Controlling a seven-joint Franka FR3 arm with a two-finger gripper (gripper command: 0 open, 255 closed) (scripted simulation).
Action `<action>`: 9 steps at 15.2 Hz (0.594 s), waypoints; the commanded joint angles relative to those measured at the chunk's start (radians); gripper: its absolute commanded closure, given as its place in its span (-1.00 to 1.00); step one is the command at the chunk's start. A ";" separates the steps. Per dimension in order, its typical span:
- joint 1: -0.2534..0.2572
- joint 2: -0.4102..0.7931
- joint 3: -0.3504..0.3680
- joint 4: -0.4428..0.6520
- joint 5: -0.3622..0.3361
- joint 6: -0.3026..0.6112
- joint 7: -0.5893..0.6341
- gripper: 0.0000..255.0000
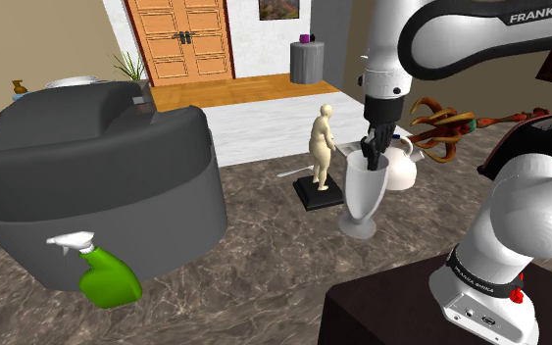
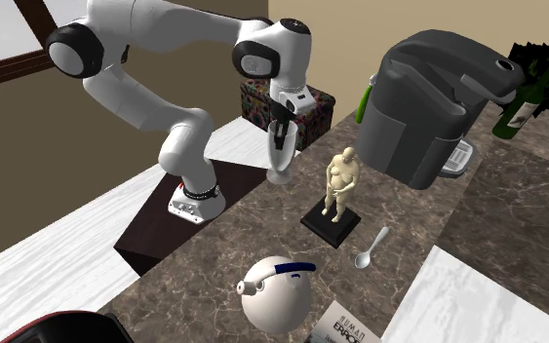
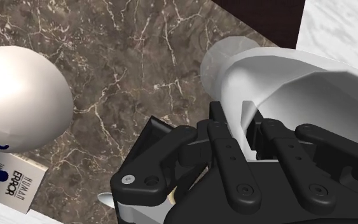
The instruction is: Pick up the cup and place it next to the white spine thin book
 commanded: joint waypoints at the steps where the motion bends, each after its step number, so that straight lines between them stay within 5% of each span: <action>1: -0.001 0.000 -0.002 0.027 -0.002 -0.027 0.001 1.00; 9: -0.003 0.007 -0.008 0.139 -0.008 -0.132 0.003 1.00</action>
